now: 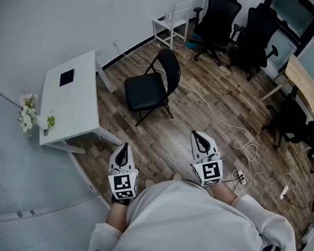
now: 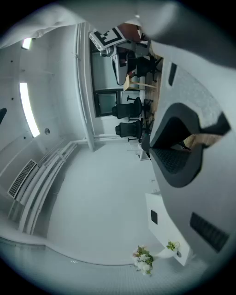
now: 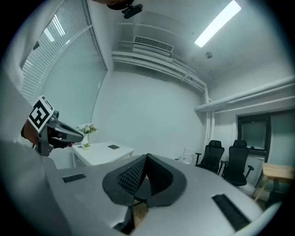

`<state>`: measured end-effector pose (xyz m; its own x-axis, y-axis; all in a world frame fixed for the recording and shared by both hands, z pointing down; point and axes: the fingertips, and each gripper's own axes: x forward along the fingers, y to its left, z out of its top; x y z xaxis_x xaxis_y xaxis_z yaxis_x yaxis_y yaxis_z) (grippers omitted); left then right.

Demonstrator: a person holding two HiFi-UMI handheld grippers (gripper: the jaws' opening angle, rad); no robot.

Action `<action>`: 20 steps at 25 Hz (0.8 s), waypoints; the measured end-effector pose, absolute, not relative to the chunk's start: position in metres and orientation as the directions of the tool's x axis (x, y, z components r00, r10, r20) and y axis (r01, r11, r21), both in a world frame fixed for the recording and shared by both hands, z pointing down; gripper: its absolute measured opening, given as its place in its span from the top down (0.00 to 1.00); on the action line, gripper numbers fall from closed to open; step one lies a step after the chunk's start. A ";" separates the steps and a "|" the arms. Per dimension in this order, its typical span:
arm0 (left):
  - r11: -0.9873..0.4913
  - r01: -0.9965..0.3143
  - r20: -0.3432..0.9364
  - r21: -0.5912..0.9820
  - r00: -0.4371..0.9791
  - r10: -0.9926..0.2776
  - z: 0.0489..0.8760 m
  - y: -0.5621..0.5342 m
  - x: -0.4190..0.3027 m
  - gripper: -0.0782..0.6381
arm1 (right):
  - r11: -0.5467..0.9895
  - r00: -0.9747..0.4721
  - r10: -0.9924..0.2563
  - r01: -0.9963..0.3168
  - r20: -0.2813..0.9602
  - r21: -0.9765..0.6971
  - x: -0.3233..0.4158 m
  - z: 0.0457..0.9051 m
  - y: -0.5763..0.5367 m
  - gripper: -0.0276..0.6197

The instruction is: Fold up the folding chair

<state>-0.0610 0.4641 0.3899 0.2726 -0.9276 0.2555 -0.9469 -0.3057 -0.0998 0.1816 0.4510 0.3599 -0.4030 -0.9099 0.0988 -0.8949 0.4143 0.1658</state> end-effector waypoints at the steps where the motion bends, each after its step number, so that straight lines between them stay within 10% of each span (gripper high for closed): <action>1: -0.306 -0.947 0.257 -0.100 0.272 -0.927 0.390 0.464 -0.061 0.88 | 0.417 -0.406 -0.909 -0.893 0.098 0.168 0.181 0.360 0.451 0.94; 15: -0.278 -0.958 0.197 -0.070 0.260 -0.945 0.382 0.467 -0.059 0.83 | 0.407 -0.409 -0.912 -0.897 0.028 0.174 0.187 0.349 0.454 0.93; 17: -0.274 -0.961 0.171 -0.041 0.264 -0.949 0.376 0.467 -0.059 0.50 | 0.399 -0.403 -0.915 -0.902 0.009 0.163 0.193 0.344 0.453 0.48; 20: -0.251 -0.967 0.167 -0.042 0.241 -0.956 0.373 0.466 -0.063 0.39 | 0.336 -0.347 -0.937 -0.926 -0.041 0.171 0.209 0.335 0.454 0.40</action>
<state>-0.0633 0.4655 0.3735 0.2410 -0.9561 0.1667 -0.9670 -0.2511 -0.0422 0.2087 0.4536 0.3354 -0.3473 -0.9368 -0.0411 -0.9262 0.3359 0.1712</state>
